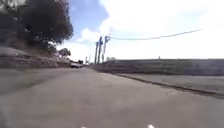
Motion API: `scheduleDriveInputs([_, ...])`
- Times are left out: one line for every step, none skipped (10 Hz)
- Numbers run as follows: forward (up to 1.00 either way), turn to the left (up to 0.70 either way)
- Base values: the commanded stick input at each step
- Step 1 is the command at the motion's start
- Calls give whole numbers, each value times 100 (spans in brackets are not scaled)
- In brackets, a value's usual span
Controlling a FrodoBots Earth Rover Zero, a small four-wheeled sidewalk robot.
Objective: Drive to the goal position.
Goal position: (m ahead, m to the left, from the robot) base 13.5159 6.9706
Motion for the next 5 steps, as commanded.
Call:
scheduleDriveInputs([70,22])
scheduleDriveInputs([70,15])
scheduleDriveInputs([70,7])
scheduleDriveInputs([70,0])
scheduleDriveInputs([70,0])
